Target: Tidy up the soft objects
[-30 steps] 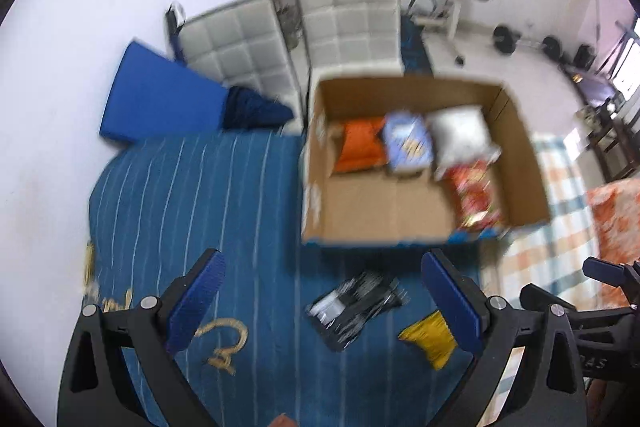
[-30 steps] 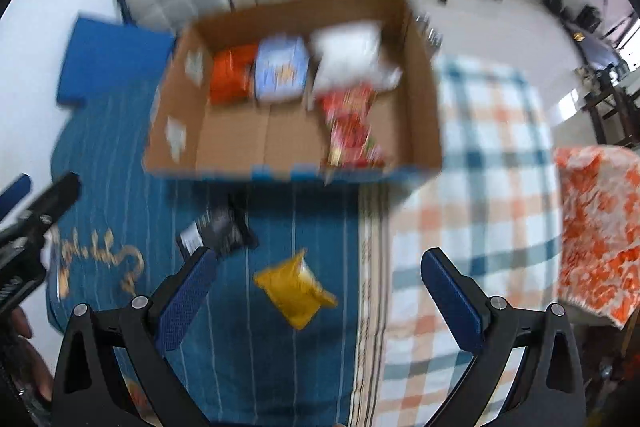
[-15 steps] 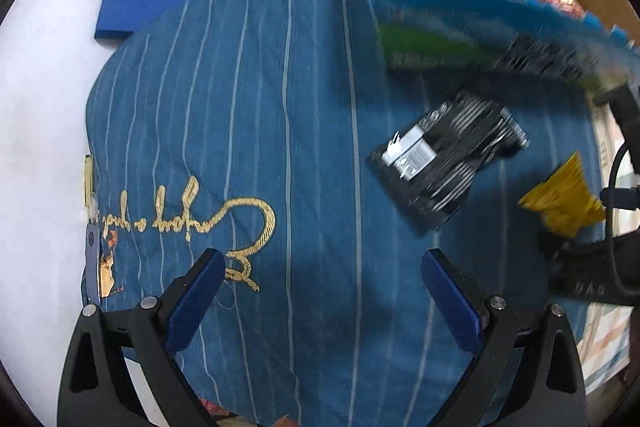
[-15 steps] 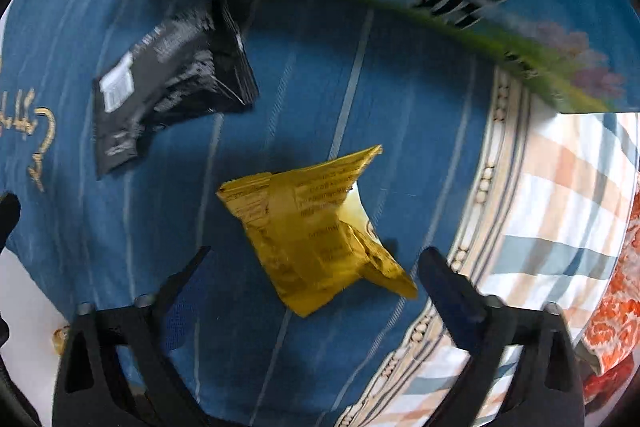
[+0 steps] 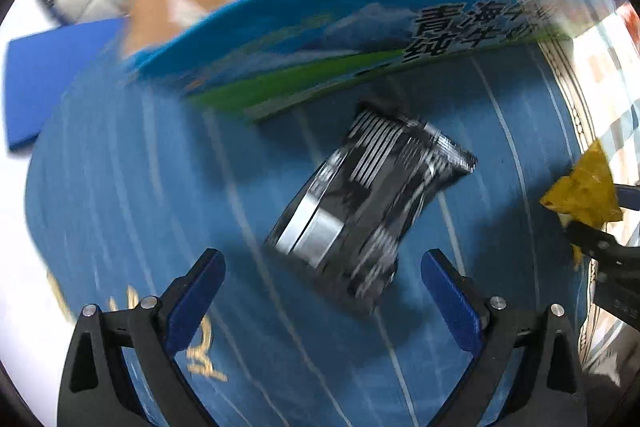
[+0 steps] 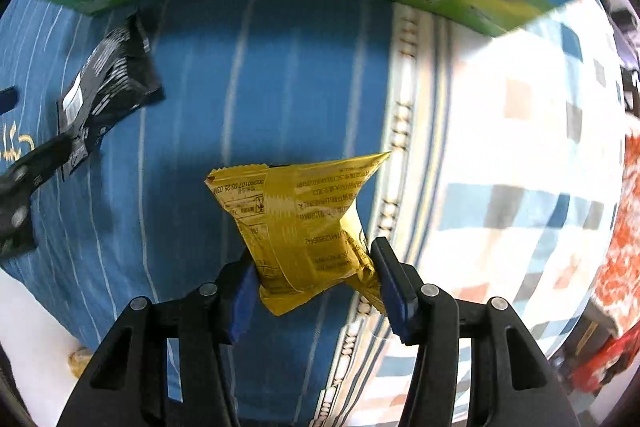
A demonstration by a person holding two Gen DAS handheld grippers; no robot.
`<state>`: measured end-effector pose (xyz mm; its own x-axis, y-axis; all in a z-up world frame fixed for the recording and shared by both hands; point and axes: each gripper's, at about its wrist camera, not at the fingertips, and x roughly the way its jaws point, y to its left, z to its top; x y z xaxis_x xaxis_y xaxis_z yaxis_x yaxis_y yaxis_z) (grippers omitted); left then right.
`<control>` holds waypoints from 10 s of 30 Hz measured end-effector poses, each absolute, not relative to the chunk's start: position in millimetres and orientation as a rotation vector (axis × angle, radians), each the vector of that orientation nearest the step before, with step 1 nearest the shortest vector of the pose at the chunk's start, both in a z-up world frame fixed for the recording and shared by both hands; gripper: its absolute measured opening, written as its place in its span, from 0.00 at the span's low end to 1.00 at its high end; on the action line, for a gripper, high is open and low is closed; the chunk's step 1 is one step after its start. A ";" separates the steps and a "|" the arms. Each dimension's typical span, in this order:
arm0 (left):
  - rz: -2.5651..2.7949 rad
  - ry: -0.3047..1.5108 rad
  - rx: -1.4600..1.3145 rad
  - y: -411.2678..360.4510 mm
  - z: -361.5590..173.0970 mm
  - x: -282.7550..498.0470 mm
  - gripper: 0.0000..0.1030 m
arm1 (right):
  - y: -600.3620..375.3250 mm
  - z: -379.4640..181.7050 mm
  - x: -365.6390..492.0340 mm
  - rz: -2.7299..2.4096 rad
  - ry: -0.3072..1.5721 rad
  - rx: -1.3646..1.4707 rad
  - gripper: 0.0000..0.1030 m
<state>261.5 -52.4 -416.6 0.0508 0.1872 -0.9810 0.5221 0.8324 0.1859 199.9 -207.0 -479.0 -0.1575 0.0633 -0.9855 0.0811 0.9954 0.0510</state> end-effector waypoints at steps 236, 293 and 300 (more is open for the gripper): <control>-0.174 1.090 0.123 -61.4 -74.0 221.8 0.99 | -261.4 -120.5 190.9 -0.040 1.138 0.259 0.91; -0.146 0.946 0.107 -50.6 -12.5 151.3 0.99 | -247.2 -10.4 119.7 -0.112 0.903 0.187 0.91; -0.151 0.943 0.108 -51.3 -12.4 151.5 0.99 | -244.0 -10.3 119.3 -0.111 0.901 0.182 0.91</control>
<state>151.5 -51.3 -12.4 0.5781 -0.0815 -0.8119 0.1758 0.9841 0.0264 119.3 -244.0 -10.3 0.6163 -0.0194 -0.7873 0.1719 0.9789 0.1104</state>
